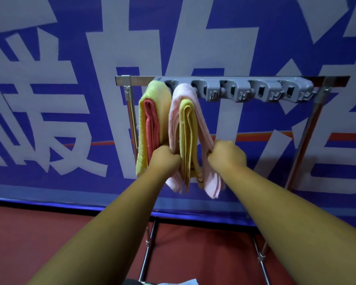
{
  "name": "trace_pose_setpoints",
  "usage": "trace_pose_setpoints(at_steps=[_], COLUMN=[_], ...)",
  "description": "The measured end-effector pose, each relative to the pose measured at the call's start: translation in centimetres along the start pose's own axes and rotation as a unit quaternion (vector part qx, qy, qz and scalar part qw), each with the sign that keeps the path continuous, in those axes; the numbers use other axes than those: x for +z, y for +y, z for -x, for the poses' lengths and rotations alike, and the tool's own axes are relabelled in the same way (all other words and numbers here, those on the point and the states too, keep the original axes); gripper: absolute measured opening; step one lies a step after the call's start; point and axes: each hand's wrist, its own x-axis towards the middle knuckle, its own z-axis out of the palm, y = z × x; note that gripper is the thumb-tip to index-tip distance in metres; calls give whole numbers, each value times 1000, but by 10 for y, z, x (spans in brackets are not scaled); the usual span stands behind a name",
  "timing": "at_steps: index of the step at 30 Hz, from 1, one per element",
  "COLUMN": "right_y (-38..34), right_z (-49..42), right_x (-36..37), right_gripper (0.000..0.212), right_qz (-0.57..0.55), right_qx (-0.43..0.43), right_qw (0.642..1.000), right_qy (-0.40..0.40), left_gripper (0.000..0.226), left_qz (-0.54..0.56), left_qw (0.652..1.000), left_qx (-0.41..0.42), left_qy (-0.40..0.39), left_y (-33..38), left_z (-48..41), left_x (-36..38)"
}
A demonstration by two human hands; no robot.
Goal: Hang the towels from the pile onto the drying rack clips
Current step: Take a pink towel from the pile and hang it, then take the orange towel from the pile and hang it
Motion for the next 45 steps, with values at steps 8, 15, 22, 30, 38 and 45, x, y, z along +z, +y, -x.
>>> trace_pose_setpoints(at_steps=[8, 15, 22, 30, 38, 45], right_y=[11, 15, 28, 33, 60, 104], right_z=[2, 15, 23, 53, 112, 188], right_x=[28, 45, 49, 31, 82, 180], right_gripper=[9, 22, 35, 68, 35, 33], right_qz=[14, -9, -29, 4, -4, -69], right_qx=[10, -85, -62, -61, -48, 30], right_qw=[997, 949, 905, 876, 864, 821], right_qy=[-69, -303, -420, -478, -502, -565], left_gripper=[32, 19, 11, 21, 33, 14], left_qz=[42, -23, -65, -44, 26, 15], left_qw=[990, 986, 972, 972, 981, 952], left_qx=[-45, -56, -93, -84, -41, -133], left_qy=[-124, -155, -206, -217, -187, -275], left_y=[-16, -46, -59, -68, -113, -188], left_z=[-4, -8, 4, 31, 78, 135], left_x=[24, 43, 34, 18, 57, 142])
